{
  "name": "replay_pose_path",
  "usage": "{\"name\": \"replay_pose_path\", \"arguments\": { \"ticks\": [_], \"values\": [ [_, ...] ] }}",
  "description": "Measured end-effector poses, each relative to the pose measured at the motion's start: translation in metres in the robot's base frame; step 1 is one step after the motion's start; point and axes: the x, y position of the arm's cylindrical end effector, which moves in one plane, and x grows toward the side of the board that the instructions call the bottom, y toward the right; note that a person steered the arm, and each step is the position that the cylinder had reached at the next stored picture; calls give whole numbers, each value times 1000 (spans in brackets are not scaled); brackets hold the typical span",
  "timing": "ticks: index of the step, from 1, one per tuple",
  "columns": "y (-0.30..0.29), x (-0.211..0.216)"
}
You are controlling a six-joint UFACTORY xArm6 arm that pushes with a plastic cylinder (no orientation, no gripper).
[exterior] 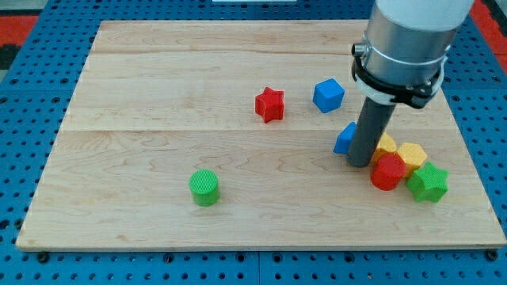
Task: Push the triangle into the cube
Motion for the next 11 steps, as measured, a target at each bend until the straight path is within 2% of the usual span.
{"name": "replay_pose_path", "arguments": {
  "ticks": [2,4,5,6,7,8,10,11],
  "values": [
    [-11,-39],
    [-53,-77],
    [-65,-41],
    [-65,39],
    [-34,96],
    [26,125],
    [169,124],
    [193,108]
  ]
}}
